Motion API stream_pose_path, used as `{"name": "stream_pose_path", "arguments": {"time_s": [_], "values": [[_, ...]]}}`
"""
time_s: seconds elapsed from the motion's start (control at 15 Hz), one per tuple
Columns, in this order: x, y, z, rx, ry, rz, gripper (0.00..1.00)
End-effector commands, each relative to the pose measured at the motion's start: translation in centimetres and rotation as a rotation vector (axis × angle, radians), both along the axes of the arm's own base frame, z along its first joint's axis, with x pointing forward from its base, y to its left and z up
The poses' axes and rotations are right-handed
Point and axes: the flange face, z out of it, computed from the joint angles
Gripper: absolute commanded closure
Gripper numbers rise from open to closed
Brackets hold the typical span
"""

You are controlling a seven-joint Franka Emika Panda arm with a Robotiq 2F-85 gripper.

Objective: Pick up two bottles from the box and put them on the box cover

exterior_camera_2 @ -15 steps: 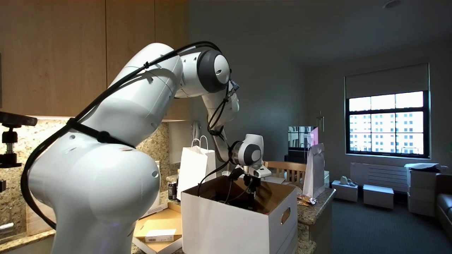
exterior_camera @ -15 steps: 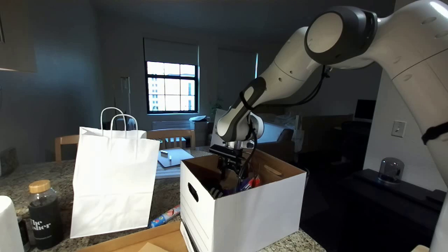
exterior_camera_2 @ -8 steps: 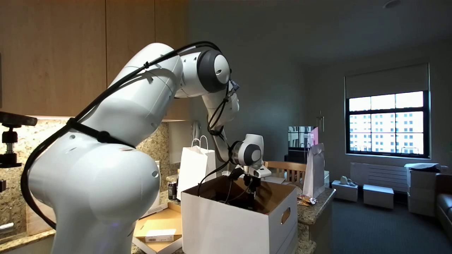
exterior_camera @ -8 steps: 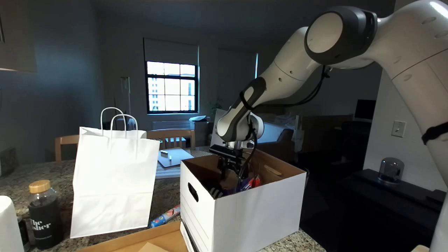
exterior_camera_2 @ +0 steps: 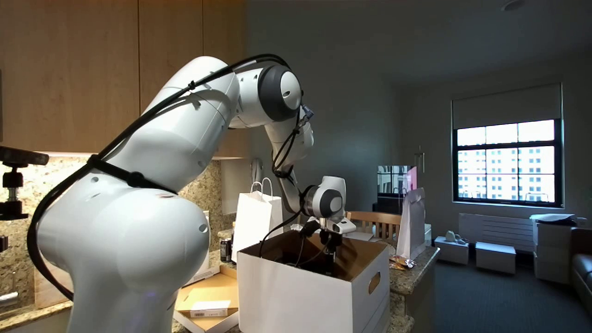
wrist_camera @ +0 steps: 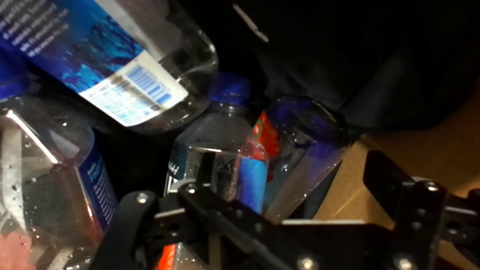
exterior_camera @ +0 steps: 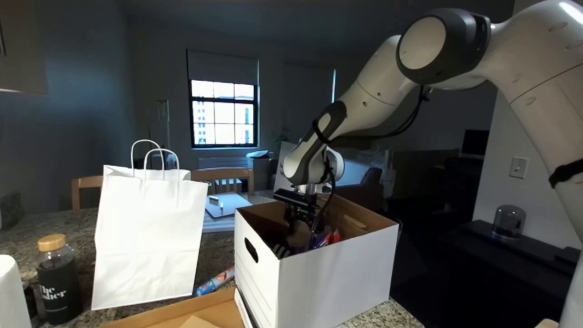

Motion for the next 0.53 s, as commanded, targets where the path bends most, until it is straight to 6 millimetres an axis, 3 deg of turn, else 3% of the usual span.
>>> {"name": "stream_pose_path", "arguments": {"time_s": [0.0,0.47], "values": [[-0.76,-0.21,-0.20,0.010,0.020,0.022,0.00],[-1.67,-0.50,-0.13,0.008,0.029,0.022,0.00]]}}
